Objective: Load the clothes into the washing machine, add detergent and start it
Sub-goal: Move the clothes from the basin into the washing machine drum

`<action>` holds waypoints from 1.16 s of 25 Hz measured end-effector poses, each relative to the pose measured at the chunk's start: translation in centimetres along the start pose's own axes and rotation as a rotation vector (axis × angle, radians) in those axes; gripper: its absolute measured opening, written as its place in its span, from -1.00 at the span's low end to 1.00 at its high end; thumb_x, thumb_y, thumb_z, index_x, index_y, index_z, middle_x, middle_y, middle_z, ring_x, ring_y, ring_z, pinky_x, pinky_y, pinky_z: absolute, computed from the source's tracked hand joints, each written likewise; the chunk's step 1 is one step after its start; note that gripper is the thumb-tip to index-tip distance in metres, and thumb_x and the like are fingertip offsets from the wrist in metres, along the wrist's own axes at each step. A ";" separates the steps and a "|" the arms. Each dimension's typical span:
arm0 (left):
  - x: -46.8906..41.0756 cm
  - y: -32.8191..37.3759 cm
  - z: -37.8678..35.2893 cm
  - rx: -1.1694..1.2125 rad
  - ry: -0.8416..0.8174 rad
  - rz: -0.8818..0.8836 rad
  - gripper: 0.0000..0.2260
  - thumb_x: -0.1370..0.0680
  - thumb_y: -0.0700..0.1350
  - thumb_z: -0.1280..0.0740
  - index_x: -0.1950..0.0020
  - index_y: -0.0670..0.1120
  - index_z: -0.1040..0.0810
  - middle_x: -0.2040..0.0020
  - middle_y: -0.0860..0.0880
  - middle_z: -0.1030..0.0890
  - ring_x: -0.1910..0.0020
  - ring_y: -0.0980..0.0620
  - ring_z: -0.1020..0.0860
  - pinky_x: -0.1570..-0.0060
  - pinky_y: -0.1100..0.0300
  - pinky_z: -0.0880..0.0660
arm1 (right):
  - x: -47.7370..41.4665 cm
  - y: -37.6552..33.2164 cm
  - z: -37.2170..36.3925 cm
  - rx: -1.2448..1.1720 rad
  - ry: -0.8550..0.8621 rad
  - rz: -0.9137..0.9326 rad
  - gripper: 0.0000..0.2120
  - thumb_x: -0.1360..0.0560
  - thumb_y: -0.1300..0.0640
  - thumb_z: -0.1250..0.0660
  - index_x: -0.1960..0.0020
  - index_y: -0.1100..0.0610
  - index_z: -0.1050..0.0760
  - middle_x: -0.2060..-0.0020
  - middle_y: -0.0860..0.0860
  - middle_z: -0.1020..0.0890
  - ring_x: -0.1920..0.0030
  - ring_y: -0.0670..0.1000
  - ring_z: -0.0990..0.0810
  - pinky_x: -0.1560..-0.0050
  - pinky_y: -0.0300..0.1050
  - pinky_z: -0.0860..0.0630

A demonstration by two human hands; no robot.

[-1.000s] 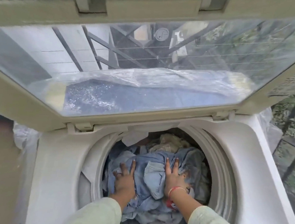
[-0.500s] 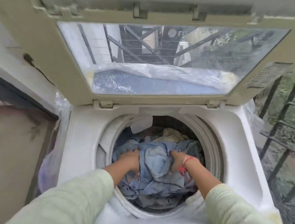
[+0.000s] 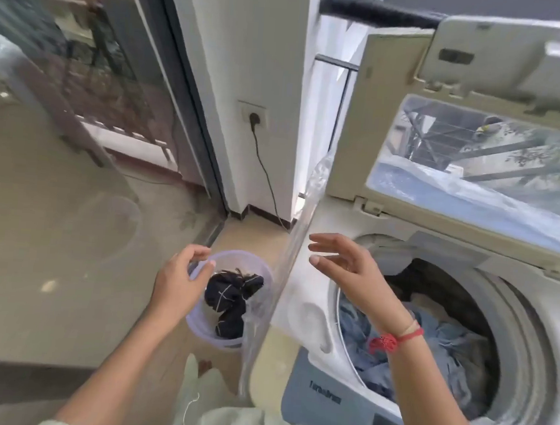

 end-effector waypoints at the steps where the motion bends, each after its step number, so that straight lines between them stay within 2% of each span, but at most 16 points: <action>1: -0.4 -3.6 1.4 -0.047 -0.036 0.053 -0.85 -0.49 -0.13 -0.38 -0.05 -0.04 -0.55 -0.01 0.05 -0.62 -0.08 0.01 -0.56 -0.01 0.18 -0.39 | -1.1 -1.0 -2.3 0.002 -0.043 0.013 -0.71 -0.48 0.12 -0.38 -0.19 0.05 -0.52 -0.07 -0.03 -0.63 -0.04 -0.12 -0.62 -0.06 -0.26 -0.54; 4: -2.4 -12.5 4.0 -0.104 -0.128 0.143 -0.83 -0.48 -0.15 -0.40 -0.06 -0.07 -0.57 -0.04 -0.03 -0.63 -0.10 -0.04 -0.56 -0.06 0.17 -0.39 | -4.8 -2.4 -8.5 0.022 -0.096 -0.018 -0.70 -0.47 0.12 -0.39 -0.20 0.06 -0.52 -0.06 -0.05 -0.62 -0.03 -0.13 -0.63 -0.04 -0.29 -0.54; 6: -4.8 -17.5 5.3 -0.102 -0.175 0.199 -0.83 -0.48 -0.14 -0.40 -0.06 -0.08 -0.57 -0.04 -0.05 -0.63 -0.09 -0.04 -0.56 -0.06 0.17 -0.39 | -8.1 -1.6 -13.2 0.027 -0.086 -0.103 -0.72 -0.48 0.14 -0.39 -0.18 0.06 -0.52 -0.05 -0.02 -0.62 0.01 -0.14 -0.64 0.04 -0.33 -0.54; 11: -10.5 -28.3 3.8 -0.154 -0.446 0.312 -0.79 -0.48 -0.09 -0.38 -0.10 -0.06 -0.55 -0.10 -0.05 -0.62 -0.11 -0.06 -0.57 -0.05 0.16 -0.42 | -16.4 5.8 -23.5 0.127 -0.045 -0.394 -0.73 -0.46 0.23 -0.40 -0.15 0.19 -0.53 0.04 0.01 -0.60 0.02 -0.01 -0.59 0.15 -0.48 -0.47; 13: -11.8 -30.6 2.2 -0.161 -0.554 0.344 -0.79 -0.49 -0.11 -0.37 -0.11 -0.10 -0.55 -0.12 -0.07 -0.61 -0.12 -0.07 -0.55 -0.06 0.18 -0.40 | -18.9 9.7 -25.5 0.186 -0.010 -0.494 -0.75 -0.46 0.24 -0.40 -0.13 0.23 -0.53 0.03 0.04 -0.60 -0.03 0.01 -0.56 0.03 -0.33 -0.48; 15: -12.8 -32.7 0.2 -0.162 -0.642 0.373 -0.81 -0.50 -0.10 -0.36 -0.09 -0.09 -0.55 -0.12 -0.08 -0.60 -0.12 -0.06 -0.54 -0.08 0.19 -0.42 | -20.5 14.0 -26.8 0.258 -0.004 -0.605 -0.74 -0.46 0.22 -0.40 -0.13 0.25 -0.54 -0.06 0.13 -0.62 -0.07 0.03 -0.54 -0.09 -0.16 -0.46; 18: -13.6 -35.5 -4.1 -0.126 -0.769 0.405 -0.87 -0.49 -0.08 -0.33 -0.03 0.01 -0.53 -0.09 -0.04 -0.61 -0.12 -0.03 -0.56 -0.12 0.11 -0.46 | -22.0 20.8 -28.5 0.361 -0.065 -0.722 -0.75 -0.46 0.21 -0.38 -0.13 0.24 -0.55 -0.10 0.14 -0.62 -0.10 0.08 -0.55 -0.14 -0.13 -0.44; 20: -14.3 -37.5 -7.6 -0.094 -0.757 0.390 -0.83 -0.49 -0.12 -0.32 -0.07 -0.03 -0.54 -0.09 -0.04 -0.60 -0.12 -0.04 -0.55 -0.11 0.14 -0.44 | -23.2 26.0 -30.0 0.422 -0.105 -0.753 -0.74 -0.45 0.21 -0.39 -0.13 0.22 -0.54 -0.08 0.13 -0.62 -0.10 0.10 -0.57 -0.14 -0.14 -0.45; 22: -14.8 -39.2 -11.2 -0.072 -0.735 0.360 -0.77 -0.49 -0.16 -0.32 -0.15 -0.08 -0.53 -0.12 -0.05 -0.57 -0.15 -0.04 -0.52 -0.12 0.19 -0.39 | -24.6 31.5 -31.2 0.461 -0.098 -0.781 -0.66 -0.43 0.18 -0.41 -0.19 0.18 -0.51 -0.12 0.13 -0.59 -0.09 0.11 -0.56 -0.08 -0.19 -0.43; 24: -15.3 -40.9 -15.5 -0.056 -0.752 0.320 -0.71 -0.50 -0.15 -0.33 -0.22 -0.10 -0.48 -0.17 -0.07 -0.53 -0.20 -0.04 -0.49 -0.14 0.19 -0.37 | -26.6 37.2 -31.8 0.509 -0.025 -0.786 -0.52 -0.40 0.15 -0.44 -0.28 0.13 -0.42 -0.17 0.15 -0.51 -0.16 0.16 -0.51 -0.18 -0.10 -0.42; 26: -15.5 -42.9 -20.6 -0.076 -0.820 0.279 -0.63 -0.51 -0.11 -0.33 -0.30 -0.10 -0.39 -0.23 -0.10 -0.48 -0.25 -0.07 -0.45 -0.18 0.12 -0.38 | -29.0 43.1 -31.9 0.551 0.057 -0.777 -0.37 -0.37 0.16 -0.46 -0.38 0.11 -0.30 -0.25 0.16 -0.40 -0.23 0.22 -0.45 -0.29 0.02 -0.38; 29: -15.3 -45.3 -26.8 -0.187 -0.988 0.226 -0.47 -0.52 -0.06 -0.31 -0.43 -0.07 -0.19 -0.33 -0.10 -0.34 -0.26 -0.10 -0.43 -0.17 0.08 -0.39 | -31.9 50.1 -31.9 0.729 0.016 -0.734 -0.19 -0.35 0.20 -0.46 -0.48 0.06 -0.12 -0.39 0.14 -0.21 -0.26 0.29 -0.40 -0.27 0.10 -0.38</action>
Point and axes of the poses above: each hand's wrist, its own x-axis away from the middle knuckle, its own z-axis out of the back of the hand, y = z × x, the point moved 4 cm from there along -x, towards the middle knuckle
